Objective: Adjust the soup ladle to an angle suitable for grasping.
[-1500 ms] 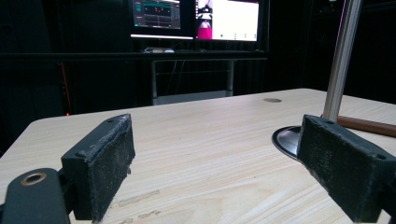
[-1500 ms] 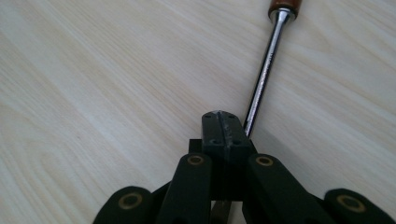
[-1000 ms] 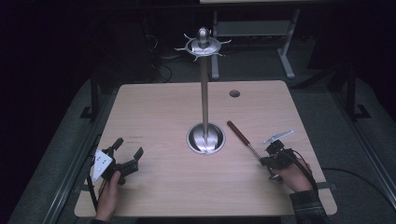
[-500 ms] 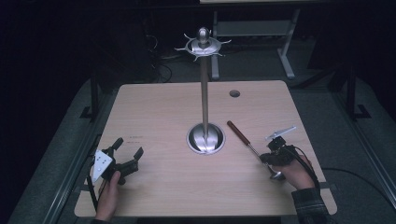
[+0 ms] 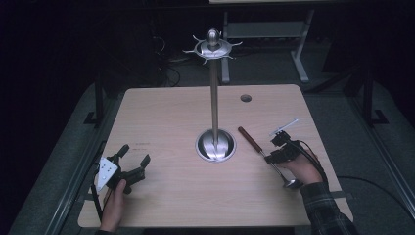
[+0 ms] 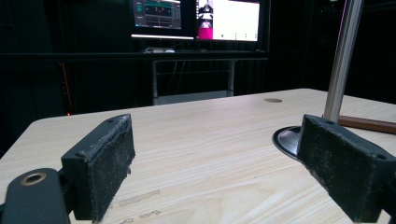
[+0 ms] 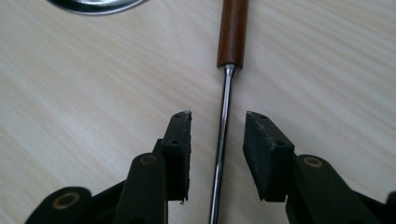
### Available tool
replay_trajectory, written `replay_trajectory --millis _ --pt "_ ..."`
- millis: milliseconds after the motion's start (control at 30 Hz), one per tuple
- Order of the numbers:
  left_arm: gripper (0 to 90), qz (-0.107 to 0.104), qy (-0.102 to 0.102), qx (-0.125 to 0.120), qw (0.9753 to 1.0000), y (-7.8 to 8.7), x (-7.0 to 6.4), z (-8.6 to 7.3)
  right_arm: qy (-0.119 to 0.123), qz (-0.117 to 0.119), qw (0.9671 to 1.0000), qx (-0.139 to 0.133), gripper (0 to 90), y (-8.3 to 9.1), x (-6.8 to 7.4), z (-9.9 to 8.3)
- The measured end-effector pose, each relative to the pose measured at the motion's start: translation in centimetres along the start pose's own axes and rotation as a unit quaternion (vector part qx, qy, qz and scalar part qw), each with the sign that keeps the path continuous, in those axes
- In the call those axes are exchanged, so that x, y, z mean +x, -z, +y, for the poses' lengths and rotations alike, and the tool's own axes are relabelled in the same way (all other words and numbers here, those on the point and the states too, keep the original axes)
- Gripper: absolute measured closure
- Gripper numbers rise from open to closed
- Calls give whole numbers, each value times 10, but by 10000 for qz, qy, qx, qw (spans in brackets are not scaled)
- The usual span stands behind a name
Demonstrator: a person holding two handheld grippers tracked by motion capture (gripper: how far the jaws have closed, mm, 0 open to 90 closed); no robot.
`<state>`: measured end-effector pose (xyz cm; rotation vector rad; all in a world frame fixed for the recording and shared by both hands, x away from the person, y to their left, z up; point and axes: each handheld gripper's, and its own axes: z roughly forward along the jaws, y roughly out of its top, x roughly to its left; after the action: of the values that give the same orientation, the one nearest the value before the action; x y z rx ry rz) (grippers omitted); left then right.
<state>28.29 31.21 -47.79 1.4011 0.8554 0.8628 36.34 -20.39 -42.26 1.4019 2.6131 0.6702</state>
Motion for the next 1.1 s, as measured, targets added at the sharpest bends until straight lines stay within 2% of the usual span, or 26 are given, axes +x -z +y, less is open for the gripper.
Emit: replay_trajectory --millis 333,567,800,1100 --pt "106 -31 4 -1 10000 0 0 0 114 -27 9993 342 607 -12 -1 32" --pt "106 -32 3 -1 10000 0 0 0 133 -55 9990 434 618 -22 -6 50" --pt "106 -36 4 0 10000 0 0 0 107 -78 9981 600 628 -36 -6 60" --pt "106 -37 6 -2 10000 0 0 0 156 -132 9973 709 645 -48 -6 64"
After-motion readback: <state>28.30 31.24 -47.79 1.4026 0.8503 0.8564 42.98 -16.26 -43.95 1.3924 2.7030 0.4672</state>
